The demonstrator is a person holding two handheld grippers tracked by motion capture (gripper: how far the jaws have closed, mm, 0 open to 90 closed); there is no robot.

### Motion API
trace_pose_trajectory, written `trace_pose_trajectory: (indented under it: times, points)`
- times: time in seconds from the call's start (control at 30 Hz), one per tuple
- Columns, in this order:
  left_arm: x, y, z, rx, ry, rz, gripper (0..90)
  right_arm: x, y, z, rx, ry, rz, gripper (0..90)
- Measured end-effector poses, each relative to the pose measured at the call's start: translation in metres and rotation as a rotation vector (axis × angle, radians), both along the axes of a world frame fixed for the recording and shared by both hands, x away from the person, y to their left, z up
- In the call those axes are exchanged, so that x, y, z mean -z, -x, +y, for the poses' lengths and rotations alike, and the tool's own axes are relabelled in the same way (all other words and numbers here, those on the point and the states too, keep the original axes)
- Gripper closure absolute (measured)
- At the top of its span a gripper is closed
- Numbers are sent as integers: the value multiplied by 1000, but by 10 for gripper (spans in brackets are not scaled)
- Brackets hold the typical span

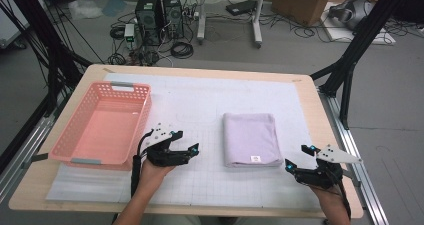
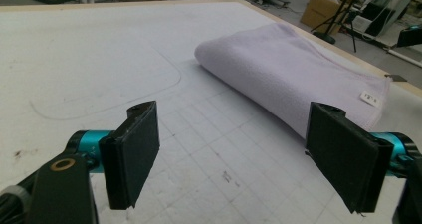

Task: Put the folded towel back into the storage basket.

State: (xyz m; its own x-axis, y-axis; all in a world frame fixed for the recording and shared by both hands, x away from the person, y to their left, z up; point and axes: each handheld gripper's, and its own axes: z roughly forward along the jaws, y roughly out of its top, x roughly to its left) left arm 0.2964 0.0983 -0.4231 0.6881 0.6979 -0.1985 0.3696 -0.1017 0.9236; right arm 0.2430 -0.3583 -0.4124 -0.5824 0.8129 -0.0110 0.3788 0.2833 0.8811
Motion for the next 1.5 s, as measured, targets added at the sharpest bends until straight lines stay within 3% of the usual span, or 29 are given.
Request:
trace_pose_trajectory:
  times: [0.07, 0.13, 0.23, 0.37, 0.5, 0.57, 0.73, 0.83, 1.0, 1.2, 1.33, 1.5]
  points:
    - [0, -2, -3, 13, 13, -4, 212, 0, 0, 1, -1, 0, 5, 189]
    - [0, -5, -6, 18, 44, -34, 209, 0, -1, 1, -1, -3, 5, 189]
    - [1, -7, -9, 1, 48, -70, 187, 0, -1, 2, 0, -7, 3, 189]
    - [0, -12, -16, 9, 13, -21, 187, 0, -1, 3, -4, -1, 6, 189]
    - [-5, -18, -24, 61, 59, 8, 179, 0, -1, 3, -13, 3, 5, 189]
    - [-7, -23, -31, 67, 61, 16, 190, 0, -2, 4, -17, 10, 0, 189]
    - [-10, -35, -50, 90, 21, 49, 185, 0, -2, 3, -17, 17, 6, 189]
    - [-8, -42, -60, 100, 23, 76, 195, 1, -2, 3, -14, 13, 6, 189]
    - [-6, -52, -78, 116, -7, 112, 198, 1, -2, 2, -16, 8, 10, 189]
    - [1, -62, -92, 113, -53, 157, 217, 1, -3, 0, -14, 2, 11, 189]
    - [6, -66, -98, 100, -42, 194, 215, 1, -3, 0, -17, 3, 9, 189]
    - [12, -71, -112, 84, -73, 243, 212, 2, -4, 2, -21, 4, 13, 189]
